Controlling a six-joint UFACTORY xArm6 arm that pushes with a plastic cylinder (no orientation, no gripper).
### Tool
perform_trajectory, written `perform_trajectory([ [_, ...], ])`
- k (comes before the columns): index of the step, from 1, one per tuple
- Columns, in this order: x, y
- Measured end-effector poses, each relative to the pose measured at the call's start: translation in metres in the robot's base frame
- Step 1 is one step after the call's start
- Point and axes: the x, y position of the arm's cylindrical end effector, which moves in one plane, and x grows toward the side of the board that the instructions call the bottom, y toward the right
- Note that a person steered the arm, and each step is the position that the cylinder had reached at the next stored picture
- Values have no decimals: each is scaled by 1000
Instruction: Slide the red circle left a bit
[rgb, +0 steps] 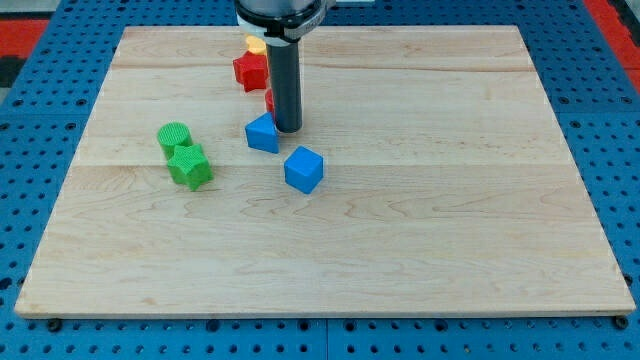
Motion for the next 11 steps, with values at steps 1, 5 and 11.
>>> perform_trajectory([
  [1, -9, 4],
  [5, -39, 21],
  [11, -49, -13],
])
